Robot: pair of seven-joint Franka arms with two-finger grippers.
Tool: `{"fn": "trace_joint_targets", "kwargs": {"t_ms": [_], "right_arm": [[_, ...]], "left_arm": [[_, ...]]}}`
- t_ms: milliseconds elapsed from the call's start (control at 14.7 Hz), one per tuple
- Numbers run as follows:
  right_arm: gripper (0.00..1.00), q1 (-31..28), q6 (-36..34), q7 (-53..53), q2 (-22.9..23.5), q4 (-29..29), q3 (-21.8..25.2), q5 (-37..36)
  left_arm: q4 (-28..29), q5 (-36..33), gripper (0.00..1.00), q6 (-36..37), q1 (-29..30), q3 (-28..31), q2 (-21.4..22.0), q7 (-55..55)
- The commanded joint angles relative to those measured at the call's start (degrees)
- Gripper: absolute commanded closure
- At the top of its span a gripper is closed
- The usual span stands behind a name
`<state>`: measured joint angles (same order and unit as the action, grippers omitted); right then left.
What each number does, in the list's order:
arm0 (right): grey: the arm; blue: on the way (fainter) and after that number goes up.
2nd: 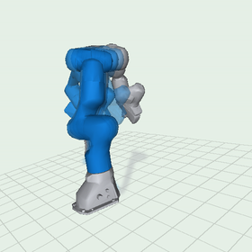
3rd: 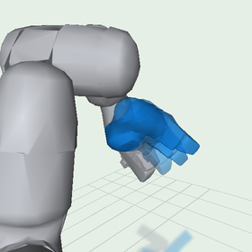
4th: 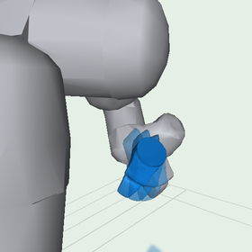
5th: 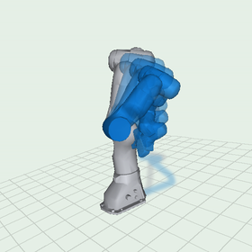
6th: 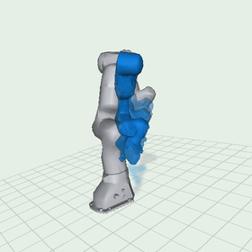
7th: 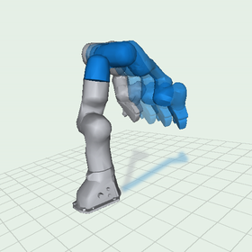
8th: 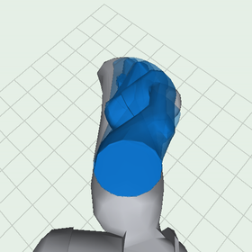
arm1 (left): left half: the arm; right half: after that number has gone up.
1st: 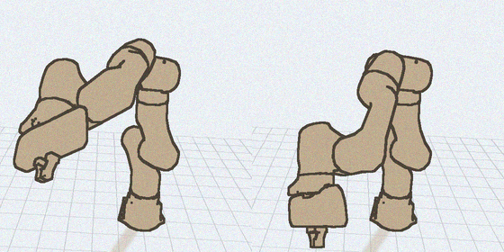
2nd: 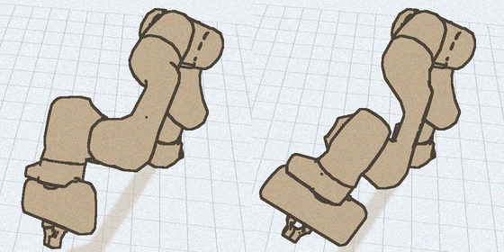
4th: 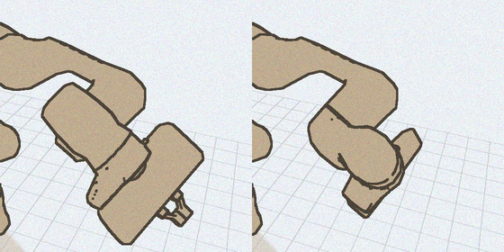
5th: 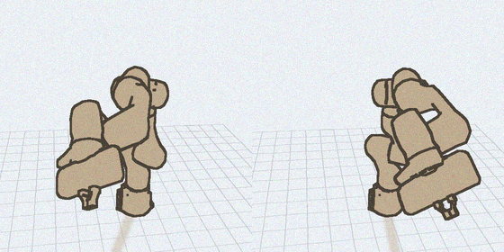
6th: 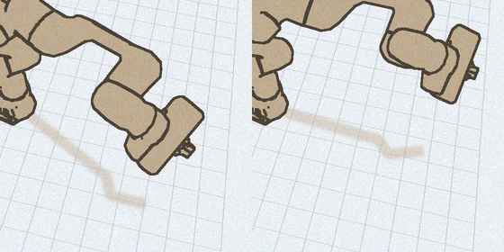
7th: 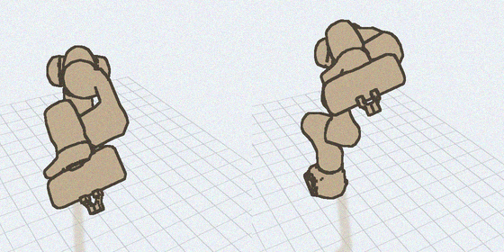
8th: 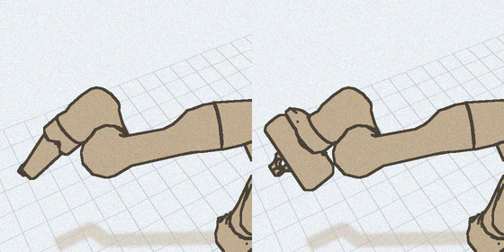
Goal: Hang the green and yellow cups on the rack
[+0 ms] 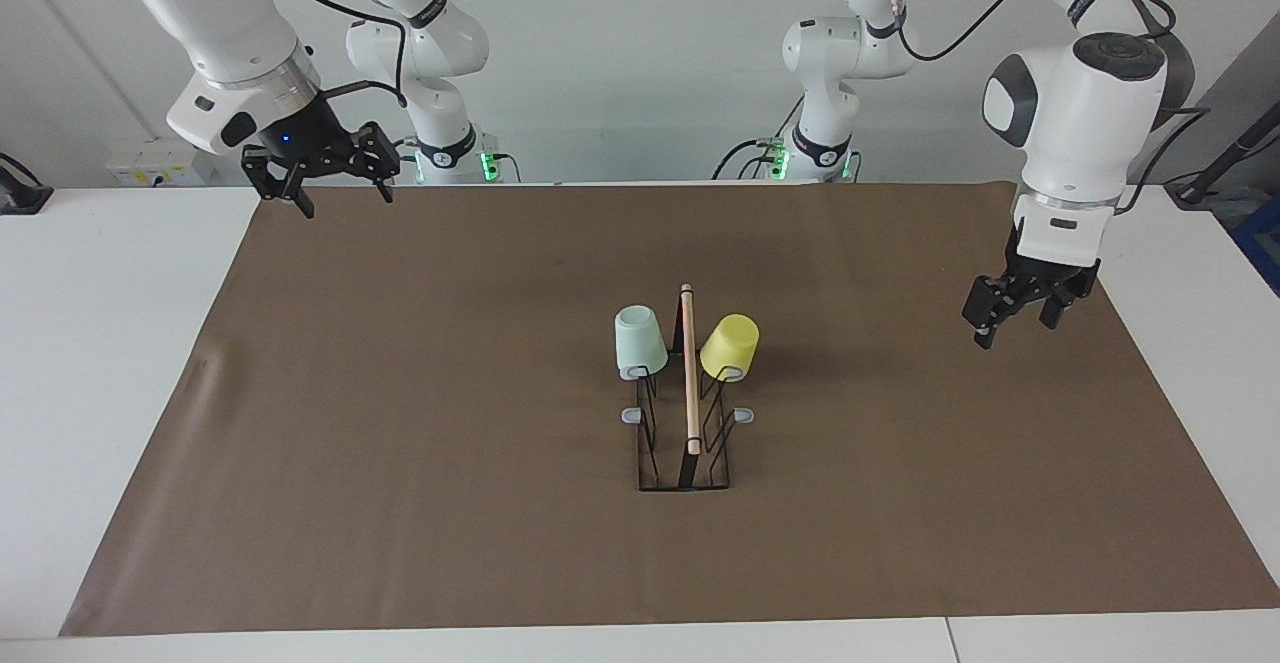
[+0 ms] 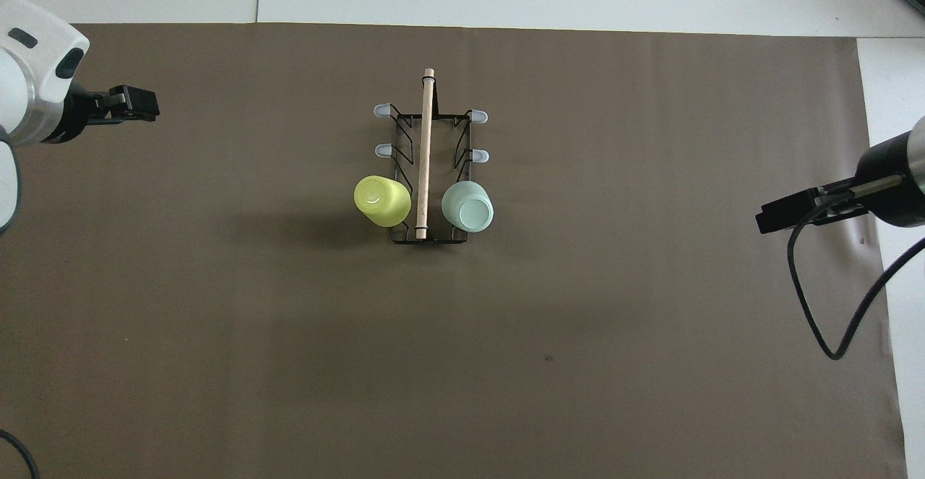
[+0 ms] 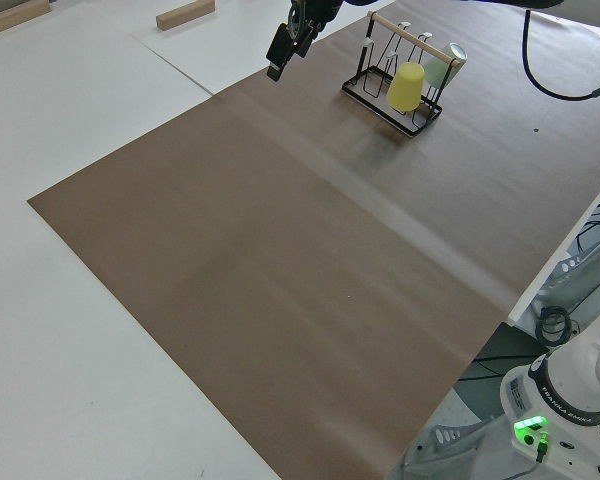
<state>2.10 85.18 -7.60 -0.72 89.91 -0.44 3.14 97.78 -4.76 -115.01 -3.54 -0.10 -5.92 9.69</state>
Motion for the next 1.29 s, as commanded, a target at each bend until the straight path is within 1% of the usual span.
{"fn": "trace_joint_targets", "kwargs": {"t_ms": [0, 136, 204, 340, 476, 747, 951, 1087, 1223], "right_arm": [[0.0, -0.6, 0.1, 0.6, 0.6, -1.0, -0.5, -0.7], [0.0, -0.6, 0.1, 0.6, 0.6, -1.0, -0.5, -0.7], [0.0, -0.6, 0.1, 0.6, 0.6, -1.0, -0.5, -0.7], [0.0, -0.6, 0.1, 0.5, 0.6, -1.0, -0.5, -0.8], [0.0, -0.6, 0.3, 0.2, 0.6, -1.0, -0.4, -0.9], [0.0, -0.6, 0.3, 0.0, 0.7, -1.1, -0.3, -1.8], [0.0, -1.2, 1.0, 0.2, 0.7, -1.2, -0.4, -2.7], [0.0, -1.2, 2.7, 0.0, 0.7, -1.2, -0.4, -4.5], [0.0, -1.2, 2.9, 0.0, 0.7, -1.1, -0.3, -4.5]], "left_arm": [[1.6, 3.5, 0.0, 8.8, 2.4, -2.0, 5.1, -7.9], [1.3, 5.6, 0.0, 14.1, 2.5, -2.2, 7.1, -8.3], [0.1, 5.7, 0.0, 17.0, 2.6, -2.3, 7.9, -8.4], [-3.5, 5.7, 0.0, 22.6, 2.7, -3.1, 8.0, -8.4], [-4.6, 6.0, 0.0, 25.8, 5.1, -4.3, 8.0, -10.0], [-5.7, 7.4, 0.0, 26.9, 5.1, -4.2, 8.2, -10.7], [-4.2, 7.5, 0.0, 26.6, 4.3, -4.2, 9.7, -10.7], [-4.2, 7.3, 0.0, 26.3, 4.0, -4.6, 9.7, -10.2], [-4.2, 7.1, 0.0, 26.2, 4.0, -4.6, 9.7, -10.2]]}}
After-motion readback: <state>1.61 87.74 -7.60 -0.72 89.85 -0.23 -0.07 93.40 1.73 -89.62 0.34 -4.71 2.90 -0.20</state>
